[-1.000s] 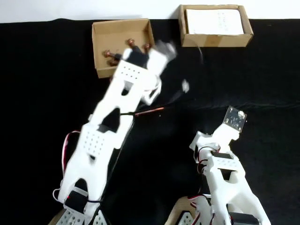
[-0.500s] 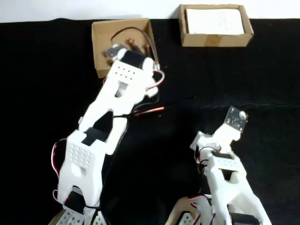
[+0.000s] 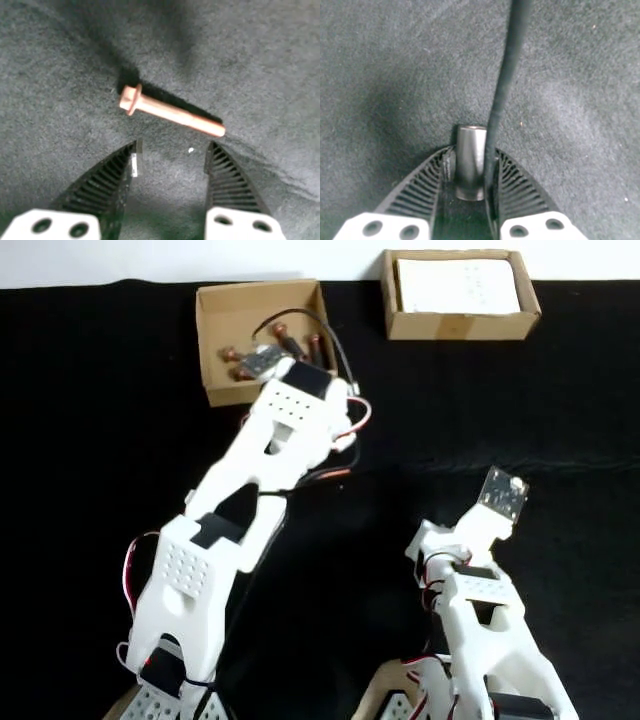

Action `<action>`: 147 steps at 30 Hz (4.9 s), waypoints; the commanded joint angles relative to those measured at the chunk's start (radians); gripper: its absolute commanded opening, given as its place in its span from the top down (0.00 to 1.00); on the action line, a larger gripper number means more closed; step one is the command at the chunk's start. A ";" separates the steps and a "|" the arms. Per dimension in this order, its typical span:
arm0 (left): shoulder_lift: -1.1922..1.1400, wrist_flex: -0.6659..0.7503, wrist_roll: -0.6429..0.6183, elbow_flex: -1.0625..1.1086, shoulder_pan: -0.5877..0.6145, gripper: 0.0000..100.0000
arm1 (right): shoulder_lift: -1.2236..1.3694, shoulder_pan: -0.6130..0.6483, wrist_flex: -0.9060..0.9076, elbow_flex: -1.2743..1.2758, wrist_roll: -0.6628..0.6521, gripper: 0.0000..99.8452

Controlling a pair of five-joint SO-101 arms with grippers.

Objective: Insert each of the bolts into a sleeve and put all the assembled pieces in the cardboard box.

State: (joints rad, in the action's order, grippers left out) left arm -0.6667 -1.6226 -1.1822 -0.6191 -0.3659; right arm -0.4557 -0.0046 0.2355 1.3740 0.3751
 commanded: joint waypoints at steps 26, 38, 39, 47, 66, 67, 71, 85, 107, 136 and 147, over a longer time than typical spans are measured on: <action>-0.137 -0.095 -0.005 -0.194 0.096 0.79 | -0.005 -0.019 -0.004 0.002 0.006 0.99; -0.185 -0.103 -0.011 -0.341 0.064 0.79 | -0.005 -0.019 -0.004 0.002 0.006 0.99; -0.197 -0.103 -0.011 -0.349 0.062 0.79 | -0.005 -0.019 -0.004 0.002 0.006 0.99; -0.341 -0.081 -0.074 -0.461 0.082 0.79 | -0.005 -0.021 -0.004 0.002 0.006 0.99; -0.509 -0.094 0.242 -0.582 0.171 0.99 | -0.005 -0.021 -0.004 0.002 0.006 0.99; -0.509 -0.115 0.296 -0.601 0.170 0.99 | -0.005 -0.021 -0.004 0.002 0.006 0.99; -0.507 -0.144 0.554 -0.650 0.140 0.99 | -0.005 -0.021 -0.004 0.002 0.006 0.99; -0.503 -0.140 1.056 -0.599 0.084 0.84 | -0.005 -0.021 -0.004 0.004 0.006 0.99; -0.535 -0.104 0.951 -0.608 0.062 0.99 | -0.007 -0.008 -0.005 0.002 0.003 0.99; 1.130 -0.072 1.119 0.188 0.062 0.99 | -1.368 0.197 0.532 -0.124 -0.276 0.99; 1.701 0.566 1.036 1.061 0.050 0.99 | -1.369 0.530 -0.005 0.314 -0.479 0.99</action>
State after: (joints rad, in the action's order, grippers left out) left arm 0.9321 -1.2528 -0.0836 0.2831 -0.3107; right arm -1.8151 0.4557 0.3537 1.6134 -0.0345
